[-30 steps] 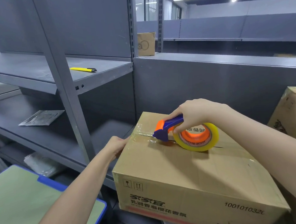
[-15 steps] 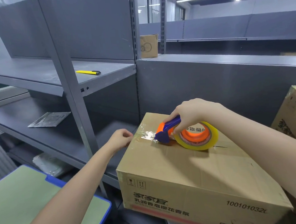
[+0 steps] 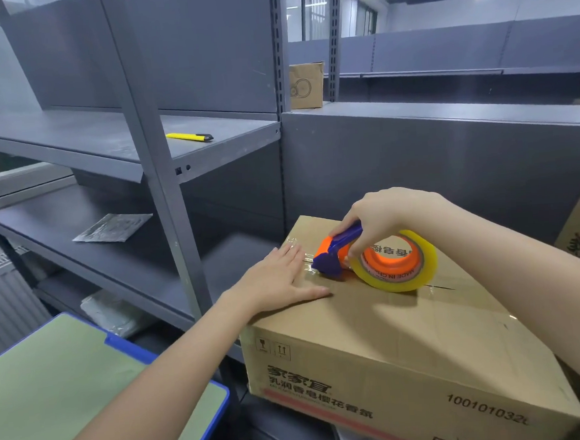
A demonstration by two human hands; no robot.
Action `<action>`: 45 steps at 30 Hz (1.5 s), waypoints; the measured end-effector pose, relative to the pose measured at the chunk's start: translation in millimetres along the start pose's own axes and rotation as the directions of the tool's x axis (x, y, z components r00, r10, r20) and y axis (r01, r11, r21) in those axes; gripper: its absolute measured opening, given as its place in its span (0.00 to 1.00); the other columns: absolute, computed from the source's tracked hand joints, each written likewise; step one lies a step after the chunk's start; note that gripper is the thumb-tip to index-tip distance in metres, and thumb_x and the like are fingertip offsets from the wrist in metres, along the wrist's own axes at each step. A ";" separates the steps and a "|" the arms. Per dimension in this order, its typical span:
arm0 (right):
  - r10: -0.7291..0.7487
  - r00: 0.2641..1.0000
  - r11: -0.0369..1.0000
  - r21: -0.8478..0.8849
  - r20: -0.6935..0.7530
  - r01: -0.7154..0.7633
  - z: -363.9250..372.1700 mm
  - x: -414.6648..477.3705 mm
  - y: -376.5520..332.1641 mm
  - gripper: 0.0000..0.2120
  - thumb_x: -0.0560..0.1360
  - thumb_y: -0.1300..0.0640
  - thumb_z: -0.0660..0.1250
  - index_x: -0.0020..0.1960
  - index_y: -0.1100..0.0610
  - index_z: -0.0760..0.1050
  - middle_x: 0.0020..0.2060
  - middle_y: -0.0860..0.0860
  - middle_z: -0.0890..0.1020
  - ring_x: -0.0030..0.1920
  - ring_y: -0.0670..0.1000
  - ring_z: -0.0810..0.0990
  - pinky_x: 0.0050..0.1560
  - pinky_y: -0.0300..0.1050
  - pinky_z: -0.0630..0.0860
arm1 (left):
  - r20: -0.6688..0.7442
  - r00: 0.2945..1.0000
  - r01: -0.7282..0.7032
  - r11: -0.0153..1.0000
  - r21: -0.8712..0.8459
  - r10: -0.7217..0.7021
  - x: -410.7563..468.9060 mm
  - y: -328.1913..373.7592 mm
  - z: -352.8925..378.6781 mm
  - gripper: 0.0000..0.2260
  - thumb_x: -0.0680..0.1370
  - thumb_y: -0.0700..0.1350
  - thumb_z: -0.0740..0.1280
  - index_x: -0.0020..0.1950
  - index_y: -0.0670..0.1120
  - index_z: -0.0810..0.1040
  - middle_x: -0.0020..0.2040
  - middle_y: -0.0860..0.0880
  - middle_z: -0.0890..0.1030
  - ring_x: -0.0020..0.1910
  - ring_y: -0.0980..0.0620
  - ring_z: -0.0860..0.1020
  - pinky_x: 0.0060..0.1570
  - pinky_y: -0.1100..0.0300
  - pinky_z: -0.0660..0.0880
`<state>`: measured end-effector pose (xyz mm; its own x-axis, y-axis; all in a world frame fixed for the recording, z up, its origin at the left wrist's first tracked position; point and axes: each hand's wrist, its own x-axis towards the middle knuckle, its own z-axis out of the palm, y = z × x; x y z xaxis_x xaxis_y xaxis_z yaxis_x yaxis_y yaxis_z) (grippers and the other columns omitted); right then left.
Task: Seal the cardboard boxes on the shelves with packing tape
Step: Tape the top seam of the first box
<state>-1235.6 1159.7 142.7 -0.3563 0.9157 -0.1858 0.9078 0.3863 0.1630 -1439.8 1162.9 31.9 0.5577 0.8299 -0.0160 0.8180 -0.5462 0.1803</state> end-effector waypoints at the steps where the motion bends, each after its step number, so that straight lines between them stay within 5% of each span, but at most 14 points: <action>1: 0.000 1.000 1.000 -0.008 -0.004 0.000 -0.7 1.9 -2.6 0.27 0.69 0.35 0.66 0.66 0.36 0.68 0.57 0.43 0.78 0.50 0.46 0.75 0.43 0.40 0.75 | 0.017 1.000 0.001 1.000 -0.016 -0.001 1.3 -6.1 -3.2 0.49 0.64 0.76 0.48 0.77 0.49 0.46 0.77 0.52 0.45 0.75 0.56 0.43 0.69 0.62 0.41; 8: -0.001 1.000 0.999 -0.053 -0.026 -0.001 -7.1 12.6 -20.1 0.27 0.69 0.34 0.66 0.67 0.38 0.69 0.55 0.44 0.79 0.48 0.47 0.75 0.44 0.41 0.74 | 0.062 0.998 0.005 0.996 -0.088 0.001 7.1 -37.6 -10.2 0.50 0.60 0.79 0.51 0.77 0.55 0.48 0.76 0.59 0.46 0.75 0.59 0.45 0.74 0.55 0.50; 13: -0.006 1.000 1.000 0.017 0.029 0.006 -13.3 0.0 -13.4 0.27 0.70 0.41 0.69 0.68 0.39 0.67 0.50 0.44 0.75 0.46 0.48 0.73 0.34 0.35 0.65 | 0.062 0.997 0.047 0.994 -0.096 -0.041 7.3 -37.8 -8.7 0.50 0.59 0.80 0.52 0.76 0.58 0.47 0.75 0.63 0.45 0.74 0.60 0.46 0.71 0.55 0.53; 18: -0.006 0.999 0.999 0.033 0.048 0.005 -10.6 -25.0 2.5 0.28 0.71 0.41 0.68 0.69 0.39 0.65 0.54 0.44 0.77 0.49 0.48 0.74 0.42 0.38 0.70 | 0.052 0.998 0.050 0.988 -0.144 -0.043 4.6 -34.3 -12.8 0.51 0.57 0.80 0.55 0.76 0.59 0.49 0.75 0.65 0.46 0.73 0.64 0.47 0.71 0.54 0.56; 30: 0.086 0.993 0.995 0.040 0.086 -0.089 6.3 -100.8 42.6 0.27 0.73 0.41 0.66 0.70 0.38 0.64 0.50 0.42 0.76 0.44 0.44 0.74 0.39 0.35 0.70 | 0.077 0.994 0.092 0.985 -0.146 -0.081 1.1 -27.7 -16.6 0.46 0.63 0.75 0.58 0.76 0.58 0.50 0.75 0.63 0.46 0.75 0.54 0.43 0.72 0.53 0.48; 35: 0.110 0.991 0.994 0.010 0.070 -0.111 8.8 -98.0 36.2 0.25 0.74 0.44 0.66 0.70 0.39 0.66 0.46 0.43 0.74 0.37 0.41 0.70 0.34 0.34 0.66 | 0.064 0.998 0.019 0.992 0.121 -0.027 2.4 -8.8 -20.1 0.39 0.74 0.69 0.53 0.77 0.49 0.47 0.77 0.53 0.45 0.74 0.54 0.40 0.70 0.60 0.41; 37: 0.117 0.988 0.992 0.030 0.097 -0.120 8.5 -95.6 35.2 0.25 0.74 0.46 0.66 0.70 0.40 0.66 0.46 0.43 0.73 0.37 0.40 0.70 0.33 0.34 0.65 | 0.100 0.995 -0.026 0.995 0.096 0.017 4.7 9.4 -19.9 0.38 0.73 0.70 0.53 0.77 0.50 0.49 0.77 0.54 0.45 0.75 0.51 0.43 0.72 0.56 0.47; 41: 0.140 0.982 0.990 -0.011 0.126 -0.139 8.6 -87.3 27.7 0.25 0.73 0.45 0.65 0.69 0.39 0.66 0.48 0.43 0.73 0.38 0.42 0.70 0.33 0.35 0.64 | 0.121 0.970 -0.200 0.975 -0.096 0.211 9.1 63.0 0.2 0.39 0.72 0.71 0.52 0.77 0.52 0.46 0.77 0.56 0.46 0.73 0.59 0.42 0.70 0.62 0.41; 45: 0.142 0.977 0.990 -0.036 0.156 -0.138 8.0 -81.0 23.7 0.25 0.73 0.45 0.65 0.69 0.39 0.67 0.52 0.44 0.75 0.45 0.46 0.73 0.34 0.34 0.65 | 0.027 0.960 -0.278 0.960 -0.029 0.278 15.0 70.5 16.4 0.38 0.75 0.68 0.52 0.77 0.50 0.45 0.77 0.54 0.46 0.74 0.59 0.43 0.67 0.67 0.36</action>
<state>-1183.4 1093.8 153.9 -0.1845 0.9328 -0.3097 0.9399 0.2596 0.2217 -1371.4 1135.0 28.3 0.7670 0.6416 0.0085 0.6265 -0.7517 0.2061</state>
